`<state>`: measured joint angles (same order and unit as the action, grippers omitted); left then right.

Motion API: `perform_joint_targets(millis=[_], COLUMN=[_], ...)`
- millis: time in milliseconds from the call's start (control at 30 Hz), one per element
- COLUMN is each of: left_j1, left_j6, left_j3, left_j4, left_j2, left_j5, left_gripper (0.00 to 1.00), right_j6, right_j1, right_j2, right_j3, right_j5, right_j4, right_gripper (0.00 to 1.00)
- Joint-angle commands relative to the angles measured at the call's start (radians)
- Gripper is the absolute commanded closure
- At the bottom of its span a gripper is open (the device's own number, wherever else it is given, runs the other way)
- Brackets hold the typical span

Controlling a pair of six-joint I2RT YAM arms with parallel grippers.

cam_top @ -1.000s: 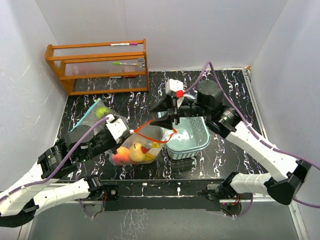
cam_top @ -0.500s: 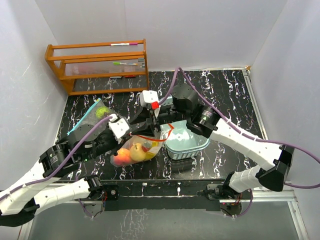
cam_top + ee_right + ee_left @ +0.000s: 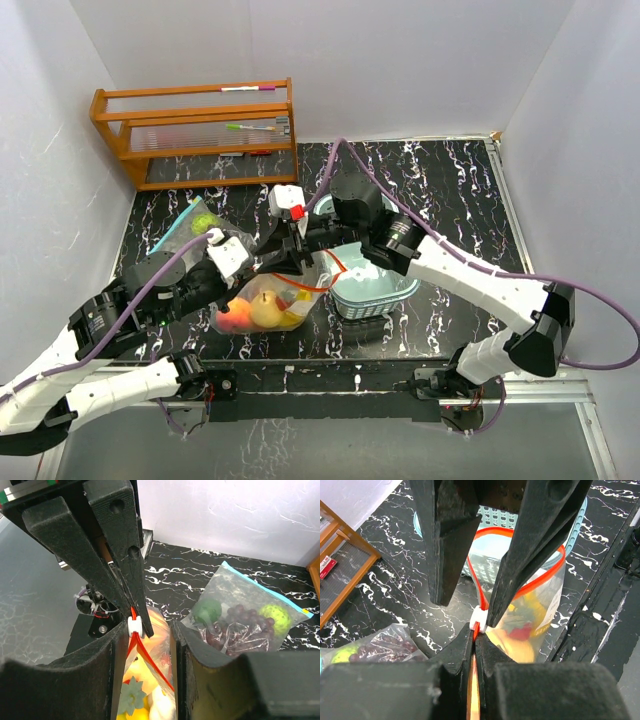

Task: Place the food in the zip-top bag and seal the zipper
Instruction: Zip the zipper food storage bag at the center of the board.

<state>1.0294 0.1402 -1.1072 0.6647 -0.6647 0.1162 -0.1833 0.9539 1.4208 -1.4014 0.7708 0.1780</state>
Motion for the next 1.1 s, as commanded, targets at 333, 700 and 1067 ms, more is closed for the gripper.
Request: perform_joint_targets(millis=[333, 700, 1067], left_j1=[-0.004, -0.005, -0.004], left_j6=[-0.013, -0.012, 0.003], left_j3=[-0.026, -0.043, -0.139], left_j4=[-0.016, 0.002, 0.030], left_j2=[0.021, 0.017, 0.028], left_j5=[0.011, 0.035, 0.157], left_gripper=[1.00, 1.00, 1.00], right_j6=[0.018, 0.027, 0.016], right_j1=[0.014, 0.016, 0.011], right_j2=[0.017, -0.023, -0.088], right_j3=[-0.015, 0.029, 0.124], right_j5=[-0.023, -0.096, -0.239], right_j4=[-0.089, -0.102, -0.059], right_gripper=[0.88, 0.92, 0.92])
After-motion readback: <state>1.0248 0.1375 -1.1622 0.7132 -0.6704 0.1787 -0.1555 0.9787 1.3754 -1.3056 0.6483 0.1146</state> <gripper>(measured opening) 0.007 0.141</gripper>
